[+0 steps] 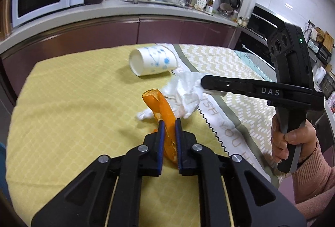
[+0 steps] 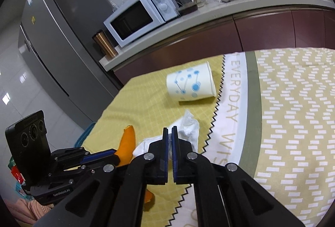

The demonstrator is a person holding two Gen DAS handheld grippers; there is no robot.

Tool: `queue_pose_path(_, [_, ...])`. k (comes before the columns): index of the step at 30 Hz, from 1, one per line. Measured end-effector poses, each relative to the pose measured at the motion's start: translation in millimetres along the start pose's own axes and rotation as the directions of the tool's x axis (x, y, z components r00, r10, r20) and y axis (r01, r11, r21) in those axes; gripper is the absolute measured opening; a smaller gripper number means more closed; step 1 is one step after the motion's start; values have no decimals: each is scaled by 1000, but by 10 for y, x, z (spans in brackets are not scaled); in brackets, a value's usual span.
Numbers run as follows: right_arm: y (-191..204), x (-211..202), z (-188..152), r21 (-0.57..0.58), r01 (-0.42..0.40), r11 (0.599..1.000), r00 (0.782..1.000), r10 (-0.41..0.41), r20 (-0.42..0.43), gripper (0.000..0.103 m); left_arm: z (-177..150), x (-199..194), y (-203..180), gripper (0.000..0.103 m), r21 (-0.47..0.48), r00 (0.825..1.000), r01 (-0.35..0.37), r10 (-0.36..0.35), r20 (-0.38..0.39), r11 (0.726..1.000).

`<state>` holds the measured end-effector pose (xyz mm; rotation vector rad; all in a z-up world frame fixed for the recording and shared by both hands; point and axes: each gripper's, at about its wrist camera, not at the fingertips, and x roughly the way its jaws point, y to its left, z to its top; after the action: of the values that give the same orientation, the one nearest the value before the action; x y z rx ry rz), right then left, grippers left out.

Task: Collect trash
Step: 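Lift the orange peel with the left tool while the right lifts the tissue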

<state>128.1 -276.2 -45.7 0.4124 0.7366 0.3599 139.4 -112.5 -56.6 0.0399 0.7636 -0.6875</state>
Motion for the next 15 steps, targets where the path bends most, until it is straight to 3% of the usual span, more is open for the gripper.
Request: queue_pose_path(15, [422, -163, 154, -57, -78, 995, 994, 82, 68, 2, -177, -673, 481, 10, -76, 991, -114, 118, 63, 991])
